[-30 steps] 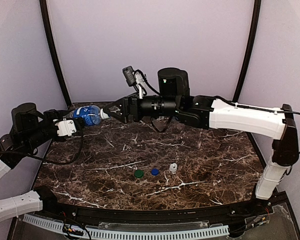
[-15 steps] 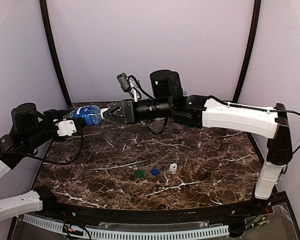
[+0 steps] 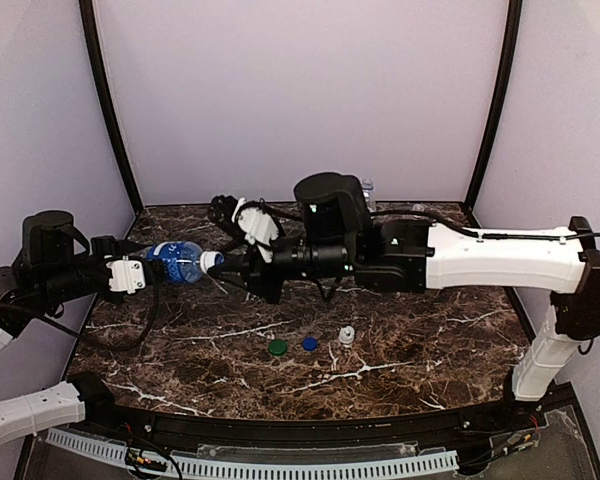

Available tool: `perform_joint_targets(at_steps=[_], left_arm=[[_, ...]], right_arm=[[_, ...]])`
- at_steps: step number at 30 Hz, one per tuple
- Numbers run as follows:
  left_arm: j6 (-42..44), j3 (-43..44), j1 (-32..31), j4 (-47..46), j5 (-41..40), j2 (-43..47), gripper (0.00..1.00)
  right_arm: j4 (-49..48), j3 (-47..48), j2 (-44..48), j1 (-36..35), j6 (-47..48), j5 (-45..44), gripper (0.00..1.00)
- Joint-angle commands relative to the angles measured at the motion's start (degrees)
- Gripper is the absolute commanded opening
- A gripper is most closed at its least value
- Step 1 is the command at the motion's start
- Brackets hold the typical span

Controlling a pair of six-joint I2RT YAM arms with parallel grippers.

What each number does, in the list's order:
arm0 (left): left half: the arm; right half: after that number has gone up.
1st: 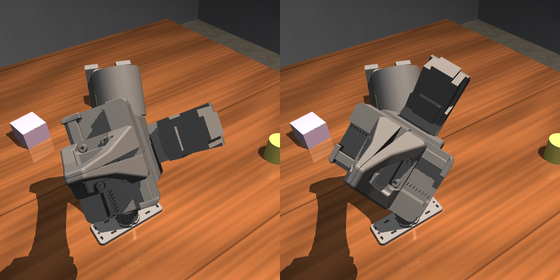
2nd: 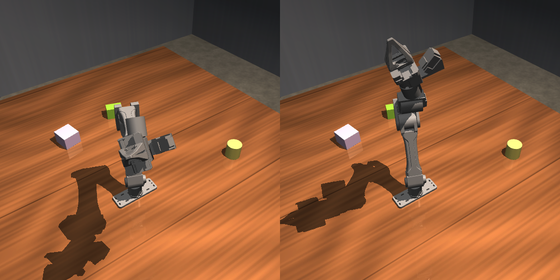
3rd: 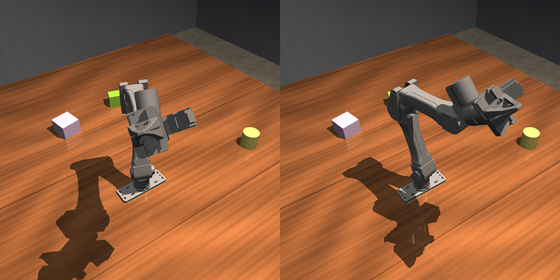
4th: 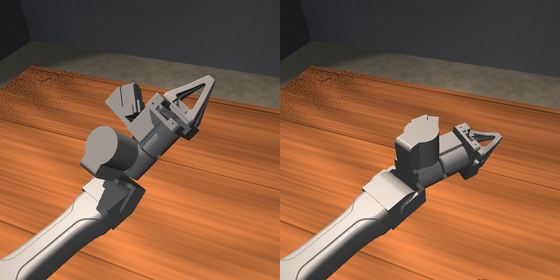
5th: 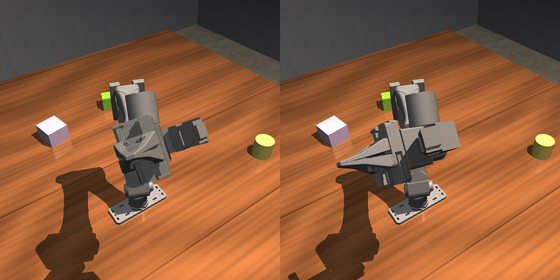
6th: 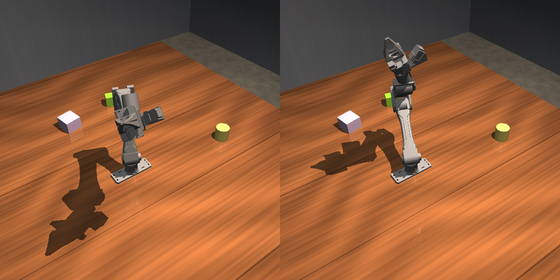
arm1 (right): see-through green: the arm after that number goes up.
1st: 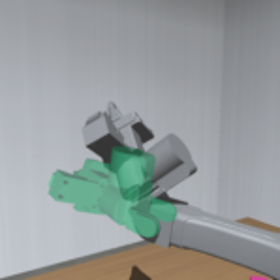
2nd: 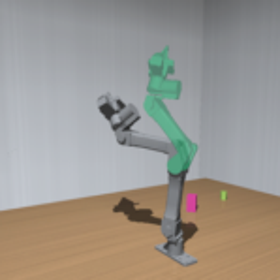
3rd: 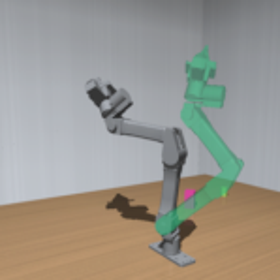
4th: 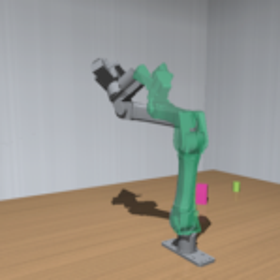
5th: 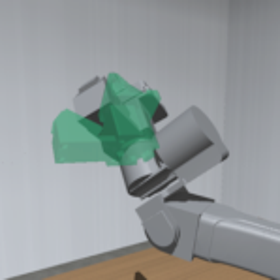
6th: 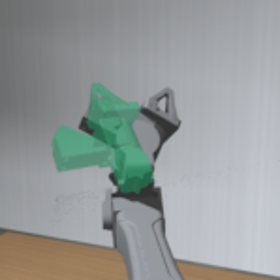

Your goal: Unscrew the bottle caps

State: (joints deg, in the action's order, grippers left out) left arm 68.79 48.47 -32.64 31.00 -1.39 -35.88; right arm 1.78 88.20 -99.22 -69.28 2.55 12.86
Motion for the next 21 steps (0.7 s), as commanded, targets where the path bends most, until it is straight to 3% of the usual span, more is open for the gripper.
perform_joint_targets(at_steps=[1, 7, 11, 15, 21], left_arm=[[-0.45, 2.37, -0.4, 12.84, 11.75, -0.51, 0.31], [5.05, 2.55, -0.4, 21.57, 15.63, -0.46, 0.31], [8.54, 1.89, -0.4, 25.52, 16.38, -0.03, 0.31], [10.25, 0.71, -0.4, 26.69, 15.35, 0.31, 0.31], [10.94, 0.29, -0.4, 27.31, 14.64, 0.75, 0.31]], right_arm=[[-7.08, -9.76, 4.67, -12.87, 44.34, -21.41, 0.0], [-25.01, -20.82, 3.58, -18.84, 82.69, -40.33, 0.0], [-50.72, -27.12, -1.9, -19.27, 112.41, -46.86, 0.0], [-56.34, -26.6, -4.01, -19.57, 118.23, -46.45, 0.0], [-54.39, -27.1, -3.62, -19.54, 116.72, -44.68, 0.0]])
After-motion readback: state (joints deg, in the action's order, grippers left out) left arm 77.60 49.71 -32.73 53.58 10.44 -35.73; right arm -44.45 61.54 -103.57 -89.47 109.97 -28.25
